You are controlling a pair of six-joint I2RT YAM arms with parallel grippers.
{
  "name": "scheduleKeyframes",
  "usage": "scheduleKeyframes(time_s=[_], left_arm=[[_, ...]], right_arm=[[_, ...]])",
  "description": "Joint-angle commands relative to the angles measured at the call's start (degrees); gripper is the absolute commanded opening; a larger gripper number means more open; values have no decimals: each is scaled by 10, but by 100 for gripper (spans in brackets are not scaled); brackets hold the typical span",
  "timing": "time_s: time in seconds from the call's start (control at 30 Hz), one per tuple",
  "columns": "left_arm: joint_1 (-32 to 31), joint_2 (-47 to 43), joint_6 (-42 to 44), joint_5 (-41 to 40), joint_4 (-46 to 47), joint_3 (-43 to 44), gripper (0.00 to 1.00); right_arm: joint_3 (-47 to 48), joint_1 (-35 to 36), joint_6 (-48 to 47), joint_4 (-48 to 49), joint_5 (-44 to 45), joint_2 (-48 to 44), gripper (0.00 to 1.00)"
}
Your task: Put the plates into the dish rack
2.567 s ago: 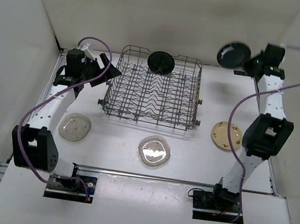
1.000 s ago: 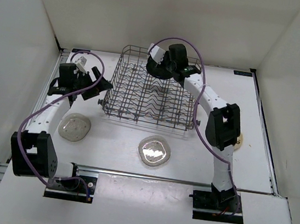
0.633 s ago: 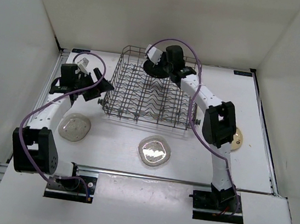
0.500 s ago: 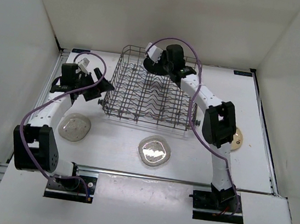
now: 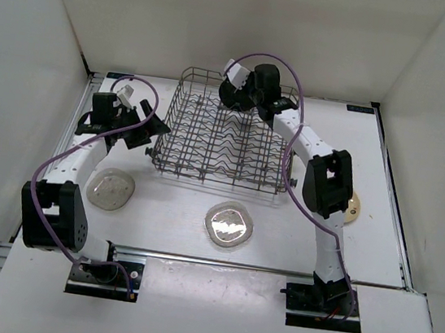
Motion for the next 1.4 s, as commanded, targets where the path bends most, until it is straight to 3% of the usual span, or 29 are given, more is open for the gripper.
scheduleKeyframes(time_s=[0.0,1.37], left_arm=[[2,-2,8,14,0,13,100],[12,19,29,24,0,13,100]], right_arm=[[21,-3,6,39,3,5,0],[-6,12,54,-34,-34,21,0]])
